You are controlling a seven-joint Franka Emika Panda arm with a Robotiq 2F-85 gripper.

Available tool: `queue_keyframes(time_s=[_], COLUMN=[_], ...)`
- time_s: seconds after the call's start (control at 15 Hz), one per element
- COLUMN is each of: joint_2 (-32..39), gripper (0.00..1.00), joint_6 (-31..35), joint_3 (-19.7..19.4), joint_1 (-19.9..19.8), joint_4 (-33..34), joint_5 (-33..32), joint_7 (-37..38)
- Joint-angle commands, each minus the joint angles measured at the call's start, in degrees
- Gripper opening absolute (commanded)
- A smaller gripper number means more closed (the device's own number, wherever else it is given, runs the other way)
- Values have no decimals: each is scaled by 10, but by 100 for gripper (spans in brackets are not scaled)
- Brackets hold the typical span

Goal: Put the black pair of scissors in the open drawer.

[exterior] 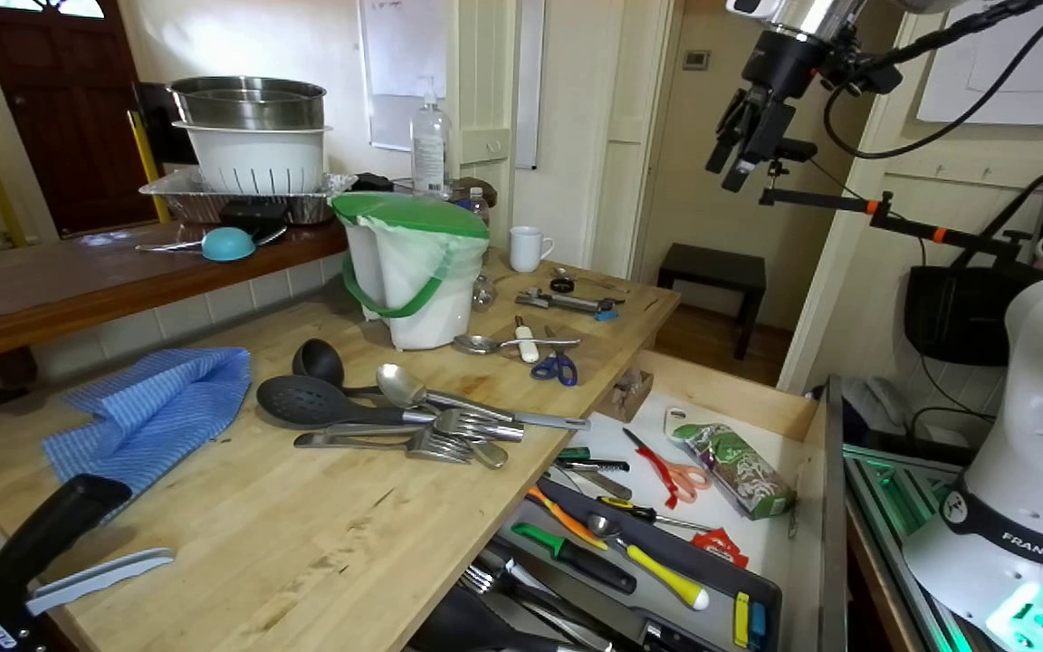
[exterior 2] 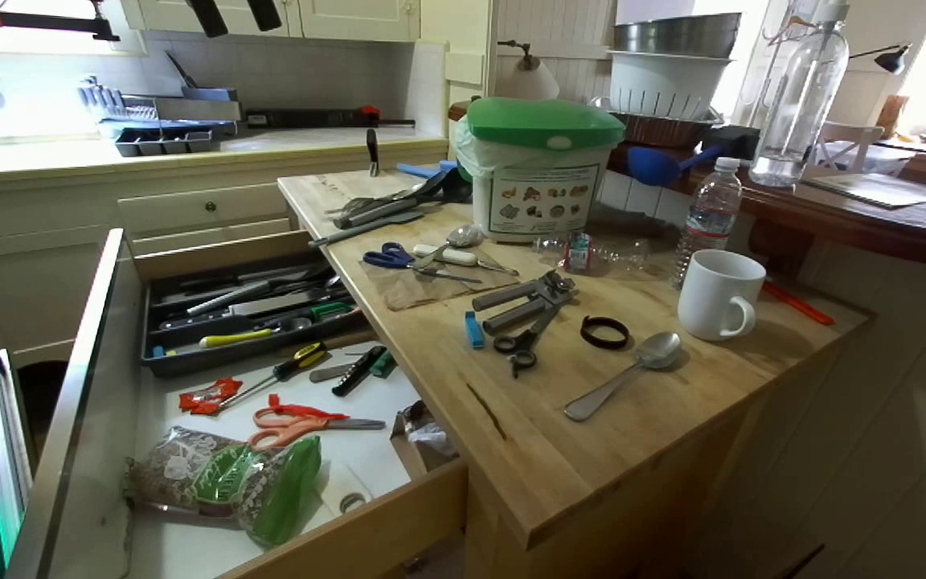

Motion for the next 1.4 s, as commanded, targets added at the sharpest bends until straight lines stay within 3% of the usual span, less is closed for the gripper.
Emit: queue_keyframes(time_s=[0.0,0.13,0.33,0.47,0.53,0.87,1.2,1.33], joint_2=[70,114,204,250,197,255,368,426], gripper=[100,100,100,100,100,100,100,100], joint_6=[-3,-15,-37,-51,-17,-27,2,-10], joint_3=[-80,-115,-146,-145,-121,-116,-116,-112], joint_1=[39,40,19,1,-16,-28,-61,-77], joint_4=[68,107,167,196,146,186,240,280], joint_5=[35,74,135,176,150,175,207,232], joint_7=[-150,-199,-201,-168,-189,-182,-130,-147])
